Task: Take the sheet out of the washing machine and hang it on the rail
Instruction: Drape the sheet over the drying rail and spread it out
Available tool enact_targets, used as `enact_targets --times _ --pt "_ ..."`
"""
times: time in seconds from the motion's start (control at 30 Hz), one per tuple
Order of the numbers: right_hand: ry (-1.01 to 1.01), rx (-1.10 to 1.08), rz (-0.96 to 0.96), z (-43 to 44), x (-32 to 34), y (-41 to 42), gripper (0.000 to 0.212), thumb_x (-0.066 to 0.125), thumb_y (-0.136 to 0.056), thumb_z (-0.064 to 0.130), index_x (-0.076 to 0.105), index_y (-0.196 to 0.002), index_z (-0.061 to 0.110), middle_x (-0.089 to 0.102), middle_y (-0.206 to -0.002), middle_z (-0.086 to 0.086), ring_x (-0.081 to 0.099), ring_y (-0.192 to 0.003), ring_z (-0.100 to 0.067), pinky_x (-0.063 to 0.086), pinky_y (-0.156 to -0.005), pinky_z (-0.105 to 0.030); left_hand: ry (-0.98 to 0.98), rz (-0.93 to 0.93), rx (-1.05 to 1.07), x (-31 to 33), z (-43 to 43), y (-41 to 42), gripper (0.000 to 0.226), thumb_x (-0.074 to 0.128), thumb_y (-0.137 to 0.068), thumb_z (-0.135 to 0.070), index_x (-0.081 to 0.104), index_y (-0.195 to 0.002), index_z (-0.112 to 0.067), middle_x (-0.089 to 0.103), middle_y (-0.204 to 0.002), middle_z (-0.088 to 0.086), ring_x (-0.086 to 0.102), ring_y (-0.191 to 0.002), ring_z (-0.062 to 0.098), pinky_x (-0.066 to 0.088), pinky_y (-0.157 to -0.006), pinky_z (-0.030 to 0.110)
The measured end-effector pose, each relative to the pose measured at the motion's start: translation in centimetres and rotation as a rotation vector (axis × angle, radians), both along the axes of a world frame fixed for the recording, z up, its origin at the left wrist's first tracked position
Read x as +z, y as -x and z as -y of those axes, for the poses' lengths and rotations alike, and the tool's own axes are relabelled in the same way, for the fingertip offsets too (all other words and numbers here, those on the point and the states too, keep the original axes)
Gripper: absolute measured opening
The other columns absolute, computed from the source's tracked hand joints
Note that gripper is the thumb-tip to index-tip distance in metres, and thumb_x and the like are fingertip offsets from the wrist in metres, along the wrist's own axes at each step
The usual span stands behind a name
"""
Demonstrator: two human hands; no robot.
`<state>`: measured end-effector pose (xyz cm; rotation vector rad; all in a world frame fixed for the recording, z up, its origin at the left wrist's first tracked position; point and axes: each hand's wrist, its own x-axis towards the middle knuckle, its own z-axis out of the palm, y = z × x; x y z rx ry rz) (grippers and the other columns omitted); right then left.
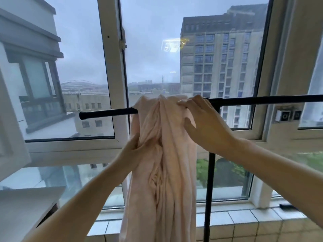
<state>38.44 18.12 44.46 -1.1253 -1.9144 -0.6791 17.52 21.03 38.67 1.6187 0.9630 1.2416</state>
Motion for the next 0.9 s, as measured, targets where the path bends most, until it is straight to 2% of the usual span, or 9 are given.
enact_targets --times 0.13,0.2,0.27,0.33,0.5,0.63,0.73,0.83,0.9 --pt "0.53 0.143 -0.516 1.8 -1.5 3.1 0.06 0.057 -0.091 0.038 0.026 -0.139 0.018 0.054 -0.111 0.003 0.057 -0.096 -0.016 0.047 -0.079 -0.033 -0.099 0.052 0.103 -0.1 1.0 0.0 0.017 0.06 -0.091 -0.013 0.062 -0.106 -0.005 0.068 -0.095 0.013 0.066 -0.078 0.016 0.056 -0.066 0.026" --pt "0.682 0.139 -0.59 1.9 -2.1 4.7 0.072 0.059 -0.089 0.041 0.014 -0.14 0.019 0.051 -0.11 0.004 0.055 -0.092 -0.015 0.045 -0.072 -0.028 -0.15 0.07 0.17 -0.1 1.1 -0.1 0.016 0.06 -0.09 -0.014 0.061 -0.092 0.002 0.06 -0.079 0.019 0.057 -0.07 0.022 0.05 -0.06 0.032" --pt "0.613 0.122 -0.615 1.6 -2.5 5.8 0.053 0.059 -0.09 0.028 0.022 -0.127 0.018 0.053 -0.097 0.003 0.054 -0.08 -0.014 0.041 -0.058 -0.022 -0.162 0.104 0.232 0.1 1.6 -0.3 0.02 0.06 -0.09 -0.016 0.058 -0.08 0.002 0.051 -0.068 0.01 0.049 -0.065 0.019 0.041 -0.057 0.031" --pt "0.494 0.113 -0.695 1.5 -2.0 6.0 0.038 0.058 -0.09 0.015 0.029 -0.113 0.019 0.051 -0.086 0.006 0.055 -0.077 -0.015 0.038 -0.051 -0.016 -0.185 0.154 0.25 0.8 1.8 -0.2 0.022 0.06 -0.091 -0.019 0.063 -0.082 0.001 0.055 -0.067 0.002 0.052 -0.064 0.015 0.043 -0.058 0.028" --pt "0.307 0.035 -0.681 2.1 3.5 3.8 0.014 0.063 -0.088 0.017 0.051 -0.095 0.015 0.057 -0.079 0.002 0.054 -0.066 -0.007 0.045 -0.051 -0.013 -0.383 0.151 0.33 6.1 1.3 0.4 0.054 0.065 -0.085 -0.038 0.055 -0.081 0.015 0.043 -0.064 0.009 0.037 -0.06 0.018 0.032 -0.055 0.033" --pt "0.194 -0.057 -0.56 -0.4 7.7 2.1 0.016 0.063 -0.087 0.015 0.06 -0.076 0.005 0.05 -0.064 0.001 0.048 -0.059 -0.011 0.037 -0.05 -0.013 -0.436 0.116 0.425 10.8 -0.3 0.1 0.043 0.064 -0.09 -0.029 0.062 -0.075 0.012 0.043 -0.063 0.008 0.035 -0.058 0.016 0.029 -0.051 0.03" --pt "0.124 -0.127 -0.49 -2.6 9.8 1.2 0.023 0.057 -0.086 0.007 0.054 -0.064 0.005 0.041 -0.054 0.004 0.042 -0.052 -0.007 0.039 -0.054 -0.012 -0.462 0.08 0.467 13.3 -1.6 -0.6 0.036 0.059 -0.093 -0.028 0.068 -0.087 0.007 0.053 -0.07 0.01 0.043 -0.064 0.017 0.035 -0.057 0.031" --pt "0.001 -0.183 -0.432 -4.2 11.3 -0.4 0.029 0.055 -0.089 0.01 0.049 -0.06 0.011 0.046 -0.057 0.001 0.044 -0.053 -0.011 0.036 -0.053 -0.013 -0.452 -0.011 0.406 15.1 -2.2 -1.3 0.03 0.049 -0.098 -0.033 0.064 -0.097 -0.007 0.057 -0.085 0.009 0.048 -0.075 0.017 0.038 -0.058 0.027" --pt "-0.056 -0.22 -0.393 -4.9 11.3 -1.7 0.025 0.054 -0.093 0.018 0.061 -0.072 0.006 0.059 -0.069 -0.004 0.054 -0.062 -0.016 0.042 -0.062 -0.023 -0.406 -0.114 0.331 15.6 -2.2 -1.5 0.03 0.054 -0.094 -0.04 0.058 -0.108 -0.013 0.059 -0.096 0.003 0.053 -0.084 0.014 0.04 -0.059 0.019"
